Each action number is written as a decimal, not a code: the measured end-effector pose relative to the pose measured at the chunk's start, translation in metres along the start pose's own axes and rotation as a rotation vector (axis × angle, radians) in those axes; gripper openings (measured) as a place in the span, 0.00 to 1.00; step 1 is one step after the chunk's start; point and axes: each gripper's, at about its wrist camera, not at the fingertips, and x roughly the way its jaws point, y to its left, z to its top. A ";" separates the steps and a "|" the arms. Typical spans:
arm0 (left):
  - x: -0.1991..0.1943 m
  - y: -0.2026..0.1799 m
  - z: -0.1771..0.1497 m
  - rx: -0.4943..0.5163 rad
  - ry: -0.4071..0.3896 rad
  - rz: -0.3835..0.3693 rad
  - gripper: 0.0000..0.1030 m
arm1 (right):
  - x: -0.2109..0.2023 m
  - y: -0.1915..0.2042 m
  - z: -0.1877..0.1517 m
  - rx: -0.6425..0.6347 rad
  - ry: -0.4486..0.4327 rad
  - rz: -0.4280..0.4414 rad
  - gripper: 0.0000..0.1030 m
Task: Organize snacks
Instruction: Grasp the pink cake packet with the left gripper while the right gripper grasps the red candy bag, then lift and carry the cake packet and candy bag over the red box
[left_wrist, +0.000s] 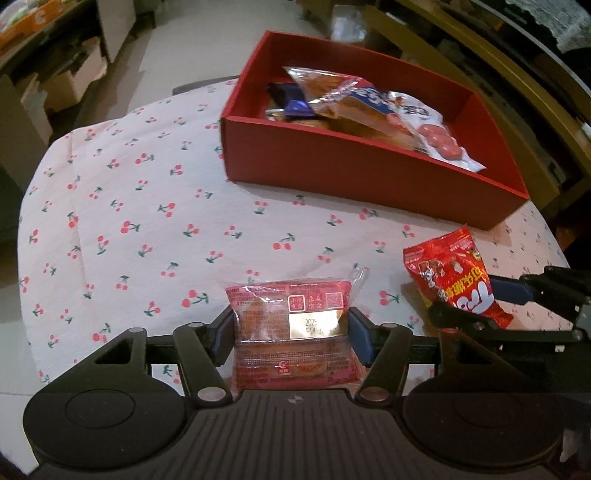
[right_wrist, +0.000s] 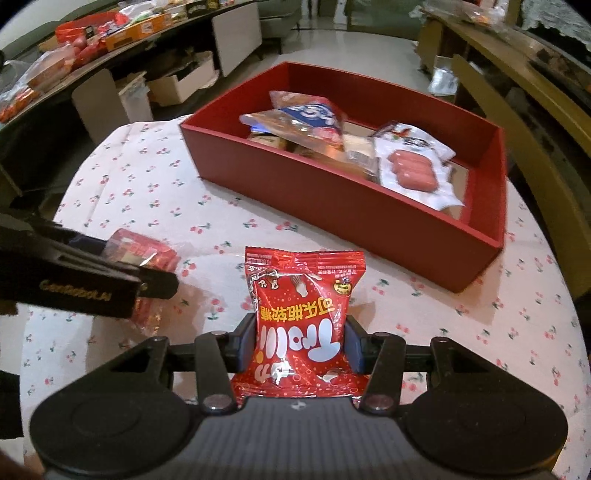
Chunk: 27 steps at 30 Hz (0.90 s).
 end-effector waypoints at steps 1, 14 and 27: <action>0.000 -0.003 -0.001 0.012 0.001 -0.002 0.66 | -0.001 -0.001 -0.002 0.008 0.003 -0.003 0.65; 0.016 -0.022 -0.018 0.093 0.053 -0.005 0.66 | 0.008 0.004 -0.013 -0.020 0.049 -0.024 0.65; 0.020 -0.029 -0.022 0.140 0.042 0.040 0.71 | 0.013 0.005 -0.016 -0.055 0.062 -0.046 0.68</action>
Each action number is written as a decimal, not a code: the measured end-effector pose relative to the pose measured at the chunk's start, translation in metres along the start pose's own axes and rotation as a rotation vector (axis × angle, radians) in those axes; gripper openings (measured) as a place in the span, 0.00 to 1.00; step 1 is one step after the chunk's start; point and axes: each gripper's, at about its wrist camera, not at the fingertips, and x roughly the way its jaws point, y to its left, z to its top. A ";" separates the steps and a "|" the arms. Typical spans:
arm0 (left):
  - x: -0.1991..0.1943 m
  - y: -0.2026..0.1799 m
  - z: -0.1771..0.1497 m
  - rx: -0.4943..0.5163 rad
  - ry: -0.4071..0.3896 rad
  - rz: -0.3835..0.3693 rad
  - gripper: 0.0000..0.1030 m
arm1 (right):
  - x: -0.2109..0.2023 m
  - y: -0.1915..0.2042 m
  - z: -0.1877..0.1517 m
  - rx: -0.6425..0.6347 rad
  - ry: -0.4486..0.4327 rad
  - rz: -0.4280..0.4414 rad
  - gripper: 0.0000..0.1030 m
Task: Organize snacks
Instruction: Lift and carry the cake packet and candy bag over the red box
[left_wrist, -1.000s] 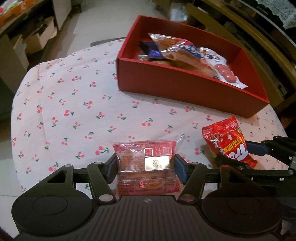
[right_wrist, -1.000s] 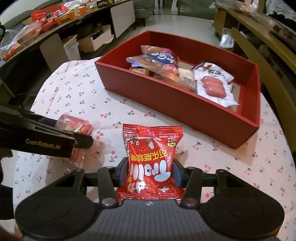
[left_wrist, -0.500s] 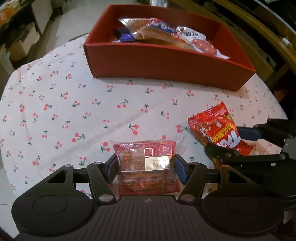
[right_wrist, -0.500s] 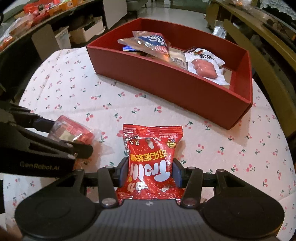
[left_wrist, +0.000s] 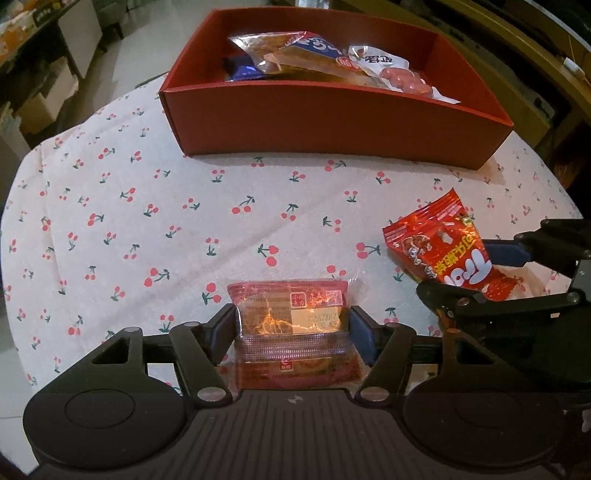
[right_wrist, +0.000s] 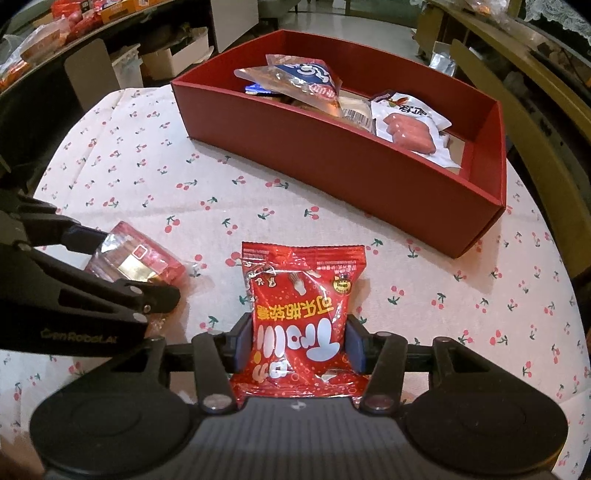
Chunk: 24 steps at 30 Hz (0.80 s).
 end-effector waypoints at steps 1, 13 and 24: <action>0.001 0.000 0.000 -0.001 0.001 0.003 0.72 | 0.000 0.000 0.000 -0.001 0.000 0.000 0.69; 0.001 0.002 0.000 -0.010 0.013 0.006 0.75 | -0.001 -0.003 0.000 0.020 -0.003 0.012 0.68; -0.011 -0.005 0.003 0.015 -0.019 0.025 0.66 | -0.021 0.001 0.002 0.013 -0.069 0.021 0.64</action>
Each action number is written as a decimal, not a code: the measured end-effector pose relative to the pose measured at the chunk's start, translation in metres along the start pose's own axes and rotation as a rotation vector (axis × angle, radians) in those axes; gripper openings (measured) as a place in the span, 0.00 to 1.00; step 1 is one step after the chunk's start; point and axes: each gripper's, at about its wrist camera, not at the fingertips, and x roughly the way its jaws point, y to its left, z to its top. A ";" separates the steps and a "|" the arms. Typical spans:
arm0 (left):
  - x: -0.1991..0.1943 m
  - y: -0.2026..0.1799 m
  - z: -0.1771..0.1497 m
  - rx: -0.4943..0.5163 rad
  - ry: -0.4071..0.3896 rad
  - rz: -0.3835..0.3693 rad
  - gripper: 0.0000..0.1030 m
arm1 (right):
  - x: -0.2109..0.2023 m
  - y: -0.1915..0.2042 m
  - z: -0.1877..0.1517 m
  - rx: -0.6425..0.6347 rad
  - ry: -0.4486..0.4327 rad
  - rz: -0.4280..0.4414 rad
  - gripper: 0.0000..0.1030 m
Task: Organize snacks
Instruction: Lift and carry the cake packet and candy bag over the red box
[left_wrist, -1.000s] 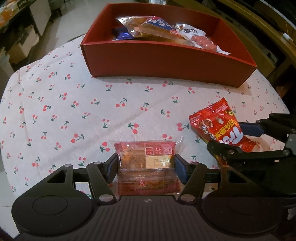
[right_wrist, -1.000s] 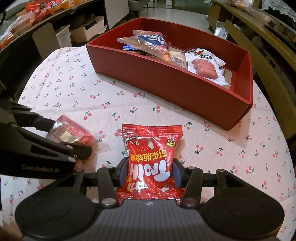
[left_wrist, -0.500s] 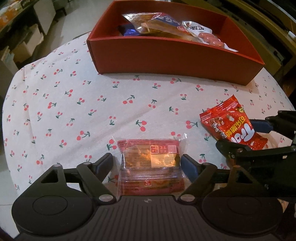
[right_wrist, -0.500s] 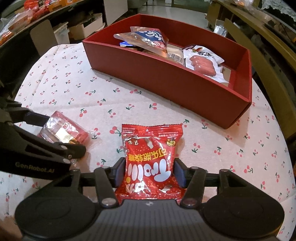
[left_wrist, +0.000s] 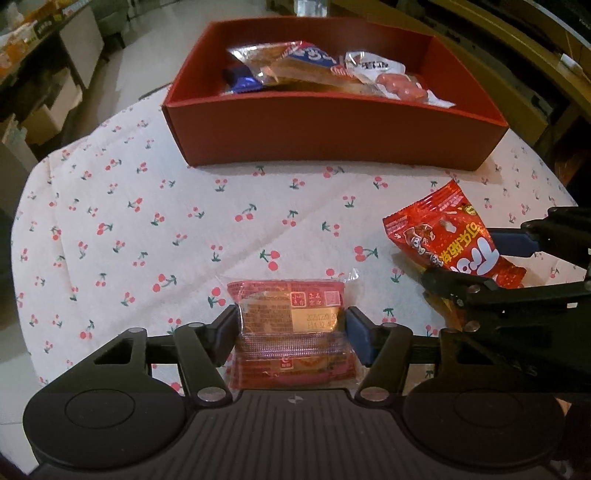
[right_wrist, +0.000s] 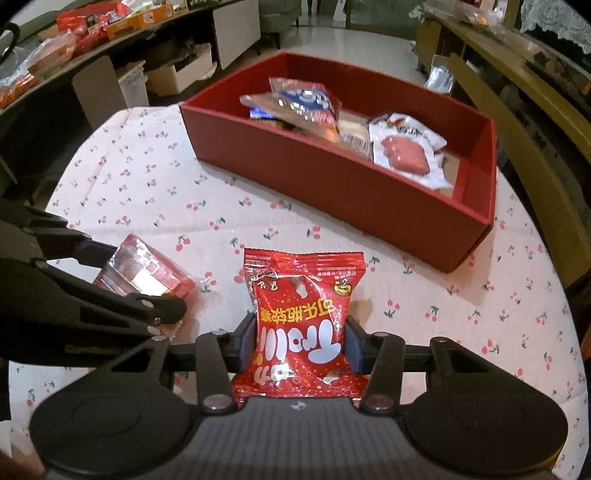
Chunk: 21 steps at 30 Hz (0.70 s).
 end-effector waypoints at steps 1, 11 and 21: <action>-0.001 0.000 0.002 0.000 -0.005 0.001 0.66 | -0.001 0.000 0.001 0.002 -0.005 0.002 0.64; -0.016 -0.001 0.011 -0.006 -0.063 0.009 0.65 | -0.013 0.000 0.008 0.012 -0.056 0.009 0.64; -0.027 -0.001 0.023 -0.015 -0.116 0.012 0.65 | -0.024 -0.006 0.016 0.034 -0.102 0.004 0.64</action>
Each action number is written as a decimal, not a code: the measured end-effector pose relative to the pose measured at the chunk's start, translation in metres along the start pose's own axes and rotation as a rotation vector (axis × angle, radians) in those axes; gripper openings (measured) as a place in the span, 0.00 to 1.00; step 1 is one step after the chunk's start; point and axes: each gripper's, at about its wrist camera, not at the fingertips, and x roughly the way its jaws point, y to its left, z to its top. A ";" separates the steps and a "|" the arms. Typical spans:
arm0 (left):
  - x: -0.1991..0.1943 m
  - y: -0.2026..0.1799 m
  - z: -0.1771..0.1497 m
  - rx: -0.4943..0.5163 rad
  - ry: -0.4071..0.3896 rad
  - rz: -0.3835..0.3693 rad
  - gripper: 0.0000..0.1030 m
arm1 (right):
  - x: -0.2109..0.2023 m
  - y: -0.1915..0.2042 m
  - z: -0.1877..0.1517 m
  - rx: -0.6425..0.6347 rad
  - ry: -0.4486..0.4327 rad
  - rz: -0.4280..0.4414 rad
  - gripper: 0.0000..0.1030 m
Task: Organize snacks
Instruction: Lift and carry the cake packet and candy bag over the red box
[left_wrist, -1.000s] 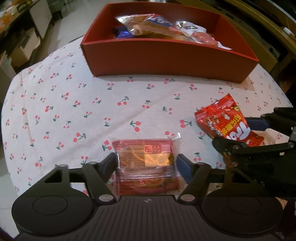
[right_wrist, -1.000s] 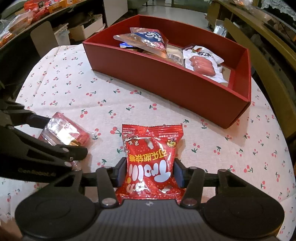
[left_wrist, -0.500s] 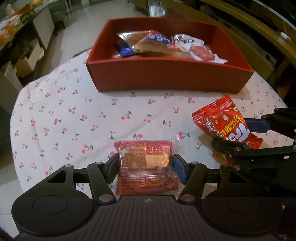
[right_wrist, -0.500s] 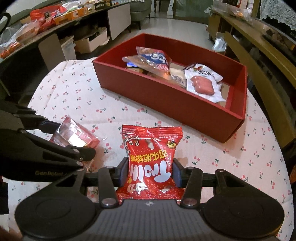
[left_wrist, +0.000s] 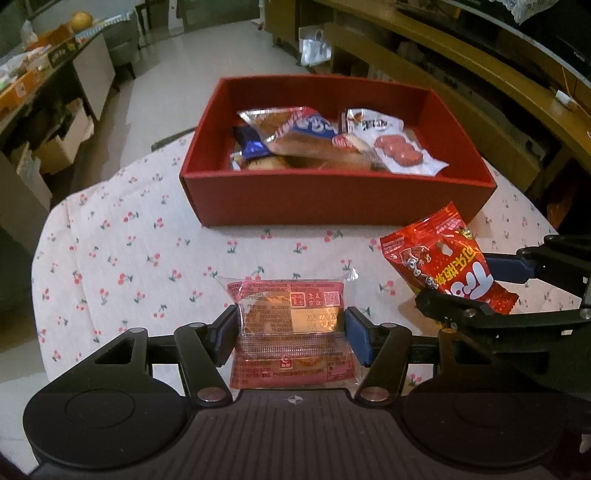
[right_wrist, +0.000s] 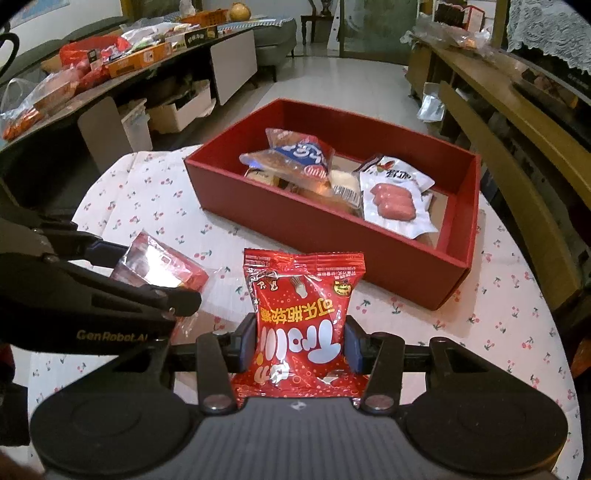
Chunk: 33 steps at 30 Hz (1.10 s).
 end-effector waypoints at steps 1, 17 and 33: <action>-0.001 0.000 0.002 -0.001 -0.005 0.000 0.65 | -0.001 -0.001 0.001 0.002 -0.006 -0.003 0.64; -0.011 -0.006 0.040 -0.003 -0.094 0.023 0.63 | -0.009 -0.021 0.033 0.052 -0.088 -0.041 0.64; -0.004 -0.014 0.085 -0.001 -0.158 0.061 0.63 | 0.003 -0.046 0.070 0.106 -0.135 -0.079 0.64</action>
